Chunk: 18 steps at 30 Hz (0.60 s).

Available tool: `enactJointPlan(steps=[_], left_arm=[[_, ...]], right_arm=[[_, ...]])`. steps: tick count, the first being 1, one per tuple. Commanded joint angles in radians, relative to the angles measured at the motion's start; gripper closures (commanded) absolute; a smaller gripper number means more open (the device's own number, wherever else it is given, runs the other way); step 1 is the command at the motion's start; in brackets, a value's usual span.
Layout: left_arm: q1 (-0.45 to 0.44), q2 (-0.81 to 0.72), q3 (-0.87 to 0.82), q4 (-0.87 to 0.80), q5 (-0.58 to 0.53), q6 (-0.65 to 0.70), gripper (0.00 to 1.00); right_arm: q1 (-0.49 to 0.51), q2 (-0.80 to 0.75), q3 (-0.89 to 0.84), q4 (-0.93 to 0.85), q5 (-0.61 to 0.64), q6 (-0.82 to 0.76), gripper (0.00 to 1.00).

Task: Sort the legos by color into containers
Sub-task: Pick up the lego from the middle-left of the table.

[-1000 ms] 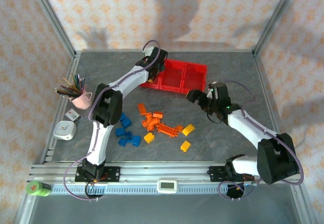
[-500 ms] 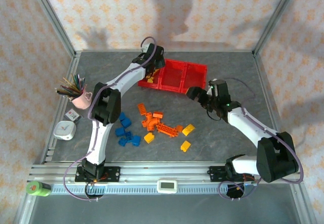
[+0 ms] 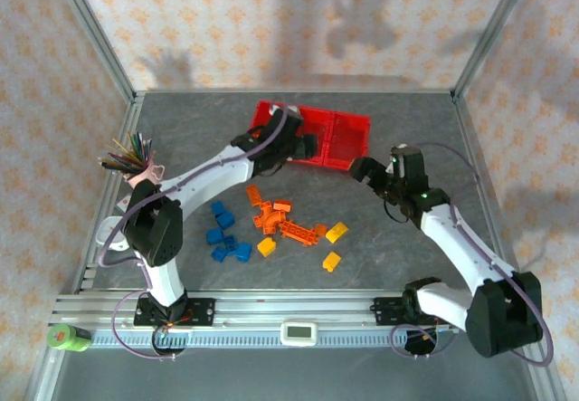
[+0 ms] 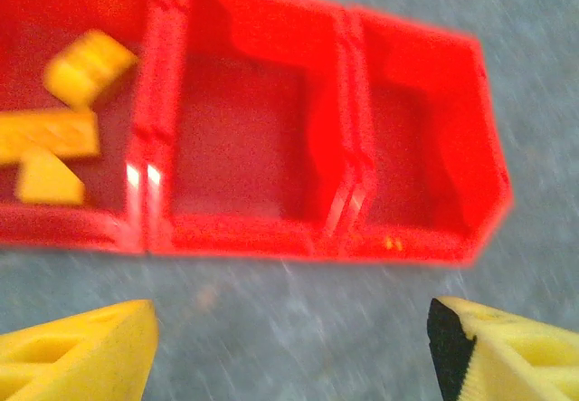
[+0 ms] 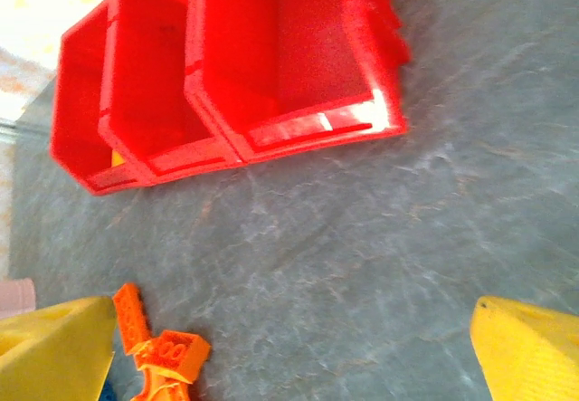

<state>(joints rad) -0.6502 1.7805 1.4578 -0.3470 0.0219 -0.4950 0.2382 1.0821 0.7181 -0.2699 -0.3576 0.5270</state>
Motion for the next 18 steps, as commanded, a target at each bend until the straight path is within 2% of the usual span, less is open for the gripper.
enactJointPlan(steps=[1,9,18], left_arm=[[-0.050,-0.024,-0.083,0.019,0.027,0.022,0.21],[-0.201,0.014,-0.154,0.024,0.098,0.061,0.22],[-0.310,0.121,-0.085,0.000,0.113,0.133,0.25]], right_arm=[[-0.009,-0.069,-0.041,-0.138,0.088,0.003,0.00],[-0.010,-0.221,-0.106,-0.294,0.152,0.089,0.00],[-0.010,-0.329,-0.173,-0.342,0.183,0.164,0.00]])
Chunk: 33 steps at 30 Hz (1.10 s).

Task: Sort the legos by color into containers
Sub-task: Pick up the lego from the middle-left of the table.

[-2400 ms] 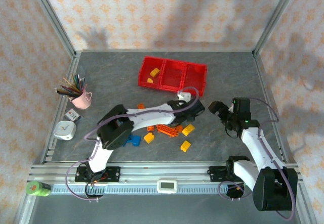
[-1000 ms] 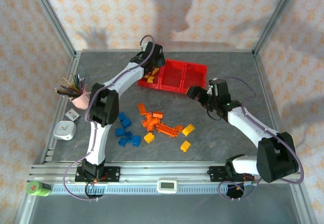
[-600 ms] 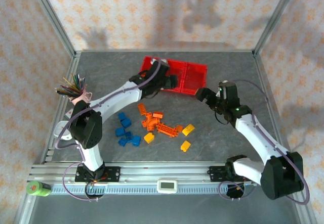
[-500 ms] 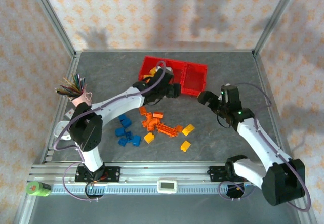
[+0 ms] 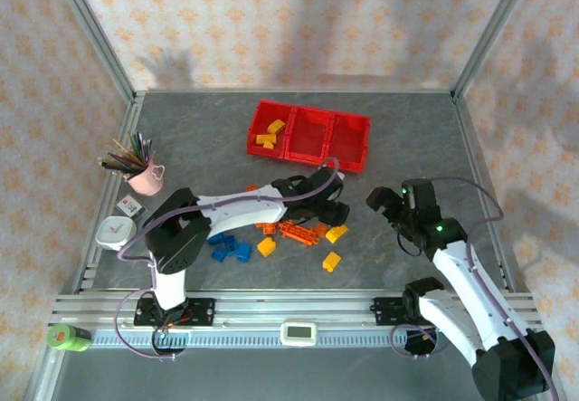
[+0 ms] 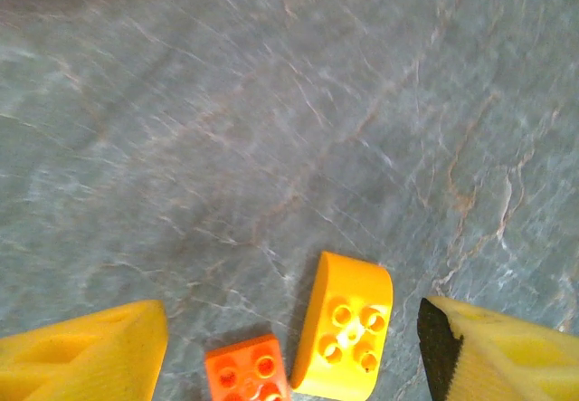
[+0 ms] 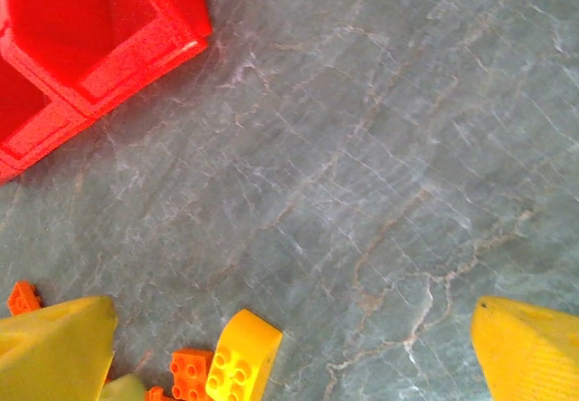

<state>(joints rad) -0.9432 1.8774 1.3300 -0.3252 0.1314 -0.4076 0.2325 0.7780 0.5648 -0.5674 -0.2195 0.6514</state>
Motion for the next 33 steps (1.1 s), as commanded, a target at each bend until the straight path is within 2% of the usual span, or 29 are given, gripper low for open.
enactJointPlan(steps=[1,25,33], left_arm=[[-0.023,0.051,0.051,-0.029,0.003,0.052,0.25],[-0.095,0.264,0.206,-0.137,-0.085,0.119,0.30],[-0.099,0.267,0.183,-0.148,-0.100,0.118,0.39]], right_arm=[[-0.005,-0.031,-0.024,-0.047,0.044,0.043,0.00],[-0.005,-0.063,-0.080,-0.022,0.028,0.062,0.00],[-0.005,-0.065,-0.092,-0.014,0.032,0.057,0.00]])
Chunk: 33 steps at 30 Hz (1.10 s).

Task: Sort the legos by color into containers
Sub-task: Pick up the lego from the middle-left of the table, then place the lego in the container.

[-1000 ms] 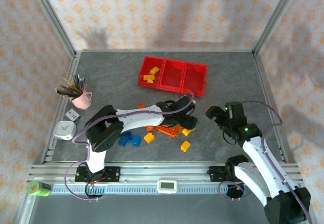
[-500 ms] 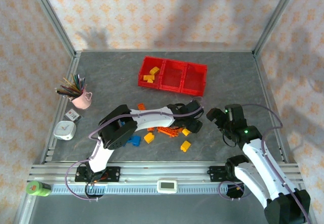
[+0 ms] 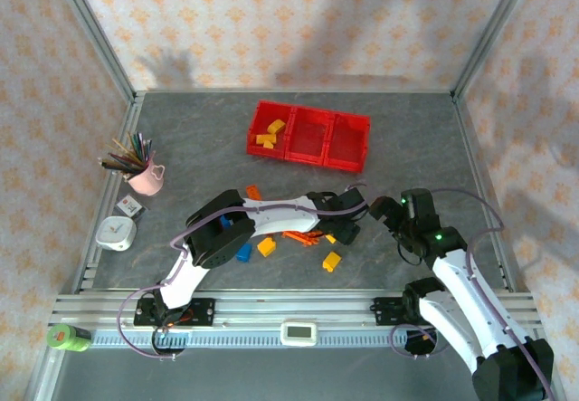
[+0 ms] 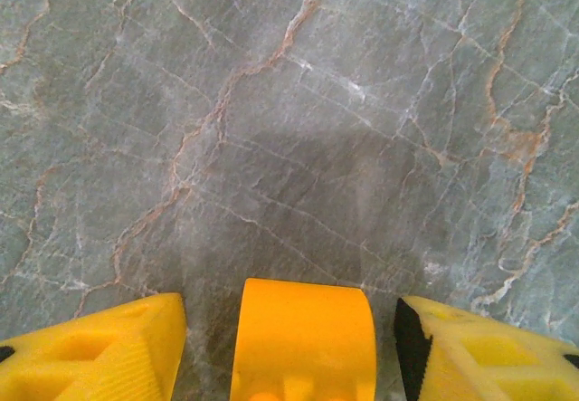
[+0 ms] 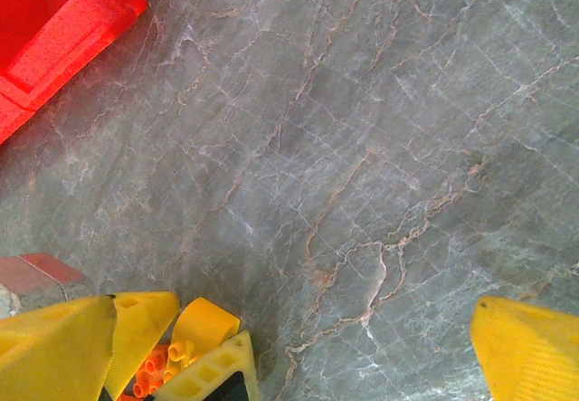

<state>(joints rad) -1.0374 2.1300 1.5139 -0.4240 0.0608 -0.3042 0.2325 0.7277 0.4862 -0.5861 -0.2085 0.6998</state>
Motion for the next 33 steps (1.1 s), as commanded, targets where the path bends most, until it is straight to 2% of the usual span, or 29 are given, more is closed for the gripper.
enactJointPlan(steps=[1,8,18,25,29,33], left_arm=[[-0.005,0.012,-0.004,-0.050,-0.032,0.015,0.40],[-0.003,-0.010,-0.016,-0.023,-0.033,0.008,0.56],[0.028,-0.113,-0.045,0.035,-0.003,-0.035,0.69],[0.111,-0.325,-0.149,0.111,-0.001,-0.103,0.72],[0.202,-0.418,-0.176,0.093,-0.080,-0.125,0.74],[0.299,-0.447,-0.158,0.076,-0.161,-0.127,0.74]], right_arm=[[-0.005,-0.014,-0.015,0.004,0.022,0.010,0.00],[-0.007,-0.019,-0.017,0.014,0.021,0.010,0.00],[-0.006,-0.024,0.021,0.032,0.002,-0.003,0.00],[-0.005,0.007,0.077,0.151,-0.106,-0.050,0.00],[0.005,0.079,0.105,0.258,-0.185,-0.079,0.00],[0.045,0.178,0.134,0.341,-0.202,-0.110,0.00]])
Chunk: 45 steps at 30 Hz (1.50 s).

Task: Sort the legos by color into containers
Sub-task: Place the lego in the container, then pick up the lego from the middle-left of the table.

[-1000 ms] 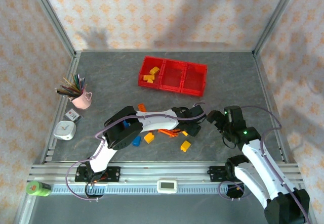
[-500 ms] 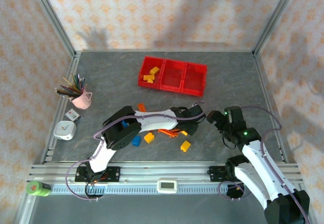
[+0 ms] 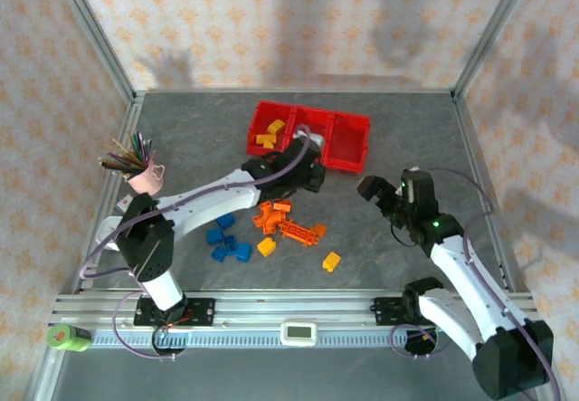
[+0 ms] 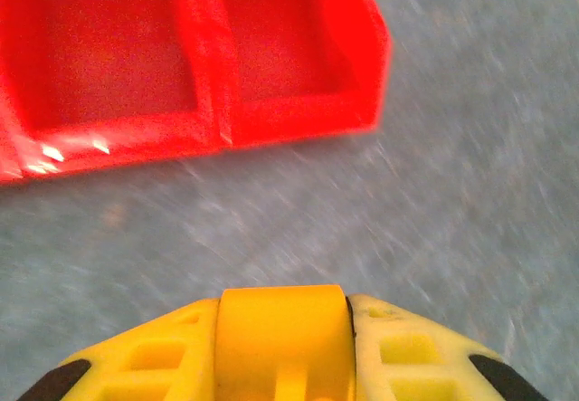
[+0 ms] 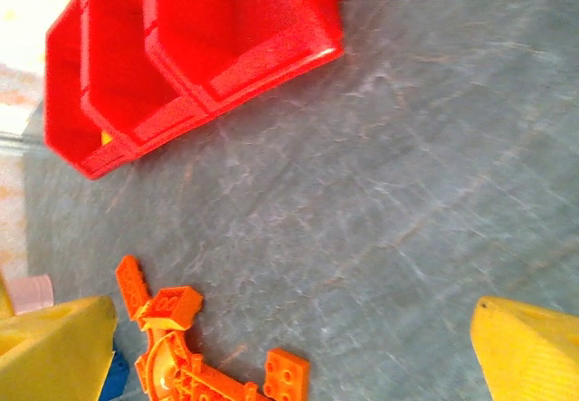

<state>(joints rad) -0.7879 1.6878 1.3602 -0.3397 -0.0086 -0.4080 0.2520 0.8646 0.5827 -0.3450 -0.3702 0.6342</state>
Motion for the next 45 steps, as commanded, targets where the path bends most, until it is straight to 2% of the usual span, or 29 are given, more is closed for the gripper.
enactJointPlan(steps=[1,5,11,18,21,24,29,37,45], left_arm=[[0.076,-0.001,0.009,-0.008,-0.115,-0.026,0.74],[0.166,0.050,0.088,0.003,-0.197,-0.021,0.73],[0.288,0.228,0.259,0.060,-0.204,-0.021,0.73],[0.350,0.482,0.533,-0.011,-0.209,-0.010,0.73],[0.354,0.541,0.594,-0.024,-0.227,0.005,0.65],[0.365,0.568,0.628,-0.051,-0.193,-0.002,0.52],[0.365,0.529,0.623,-0.068,-0.185,0.006,0.44],[0.350,0.395,0.531,-0.100,-0.063,-0.014,0.37],[0.181,0.122,0.176,-0.083,-0.001,-0.034,0.33]], right_arm=[[0.038,0.067,0.044,0.121,-0.041,-0.052,0.00],[0.064,0.145,0.054,0.214,-0.069,-0.064,0.00],[0.067,0.209,0.054,0.293,-0.074,-0.076,0.00],[0.068,0.220,0.080,0.267,-0.024,-0.105,0.00],[0.068,0.221,0.080,0.266,-0.024,-0.105,0.00],[0.068,0.219,0.088,0.258,-0.027,-0.108,0.00],[0.067,0.207,0.107,0.224,-0.017,-0.118,0.00],[0.067,0.164,0.135,0.103,0.020,-0.127,0.00],[0.059,0.056,0.129,-0.091,0.137,-0.099,0.00]])
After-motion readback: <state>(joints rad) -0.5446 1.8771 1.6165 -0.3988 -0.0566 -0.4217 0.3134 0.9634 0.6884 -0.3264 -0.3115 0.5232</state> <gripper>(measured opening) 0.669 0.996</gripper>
